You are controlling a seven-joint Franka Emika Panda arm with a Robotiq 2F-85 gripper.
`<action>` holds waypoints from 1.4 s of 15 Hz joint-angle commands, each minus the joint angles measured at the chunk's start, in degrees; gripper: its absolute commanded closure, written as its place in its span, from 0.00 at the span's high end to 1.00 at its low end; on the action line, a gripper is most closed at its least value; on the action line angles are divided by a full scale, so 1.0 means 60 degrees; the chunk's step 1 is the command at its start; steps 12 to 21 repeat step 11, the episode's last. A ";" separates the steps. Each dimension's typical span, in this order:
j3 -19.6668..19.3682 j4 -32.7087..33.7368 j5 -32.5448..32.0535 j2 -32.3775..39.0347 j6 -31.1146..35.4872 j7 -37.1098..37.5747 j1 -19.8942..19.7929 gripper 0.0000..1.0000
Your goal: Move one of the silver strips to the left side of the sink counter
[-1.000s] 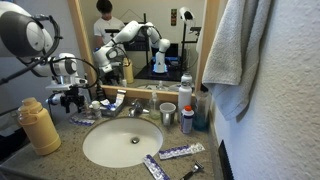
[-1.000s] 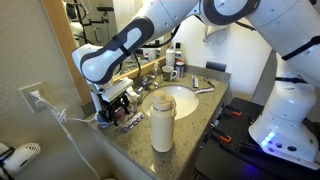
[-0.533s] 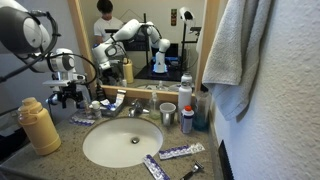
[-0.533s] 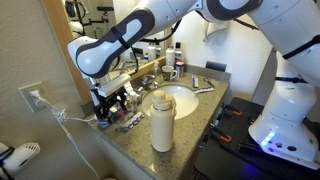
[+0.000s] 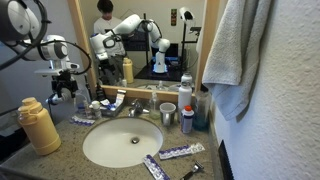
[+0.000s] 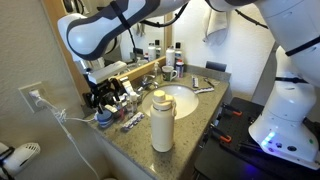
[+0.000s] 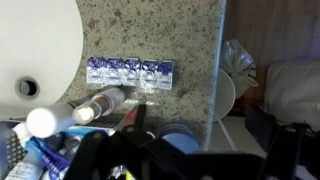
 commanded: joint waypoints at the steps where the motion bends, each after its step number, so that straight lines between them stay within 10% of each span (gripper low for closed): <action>1: -0.0057 -0.0911 0.0126 -0.1324 -0.0130 0.0631 0.0083 1.00; 21: 0.0053 -0.2054 0.0058 -0.3287 -0.0098 0.1754 -0.0211 1.00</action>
